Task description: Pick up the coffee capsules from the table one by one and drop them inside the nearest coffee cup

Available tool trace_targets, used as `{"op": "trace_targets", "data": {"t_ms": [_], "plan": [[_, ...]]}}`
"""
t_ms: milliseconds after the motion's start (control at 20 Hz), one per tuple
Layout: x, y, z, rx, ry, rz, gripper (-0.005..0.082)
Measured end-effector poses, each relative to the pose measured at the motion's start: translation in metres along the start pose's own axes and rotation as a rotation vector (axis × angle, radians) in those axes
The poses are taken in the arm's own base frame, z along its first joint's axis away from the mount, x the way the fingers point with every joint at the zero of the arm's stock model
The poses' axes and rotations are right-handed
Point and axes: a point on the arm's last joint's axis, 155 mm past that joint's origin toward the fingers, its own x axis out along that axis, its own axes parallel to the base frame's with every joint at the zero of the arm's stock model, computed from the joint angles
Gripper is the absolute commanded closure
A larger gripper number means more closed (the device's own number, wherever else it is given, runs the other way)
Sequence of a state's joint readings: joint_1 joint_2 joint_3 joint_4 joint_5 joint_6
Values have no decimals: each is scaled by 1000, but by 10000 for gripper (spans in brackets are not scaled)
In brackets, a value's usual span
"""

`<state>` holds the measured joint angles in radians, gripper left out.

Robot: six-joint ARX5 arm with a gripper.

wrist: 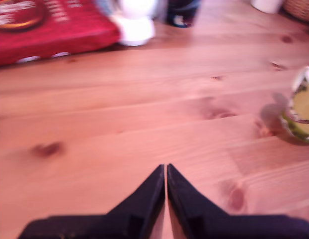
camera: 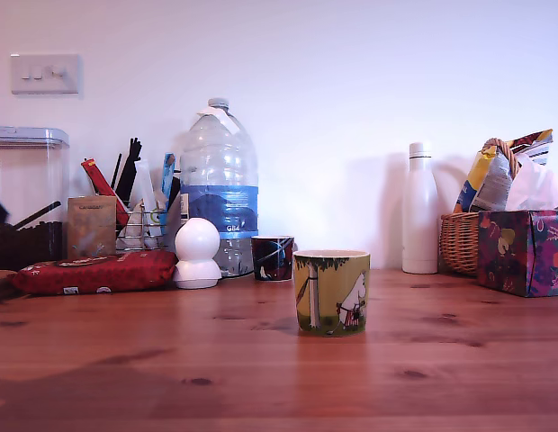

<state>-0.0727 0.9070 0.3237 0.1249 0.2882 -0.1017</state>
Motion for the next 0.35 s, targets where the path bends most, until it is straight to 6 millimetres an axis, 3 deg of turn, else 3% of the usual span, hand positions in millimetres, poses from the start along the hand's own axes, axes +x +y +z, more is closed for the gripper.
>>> {"op": "trace_targets", "data": {"t_ms": [150,350], "plan": [[-24,0,19,13,-81,19,790],[-47,0,29,20,-136,47,790]]}}
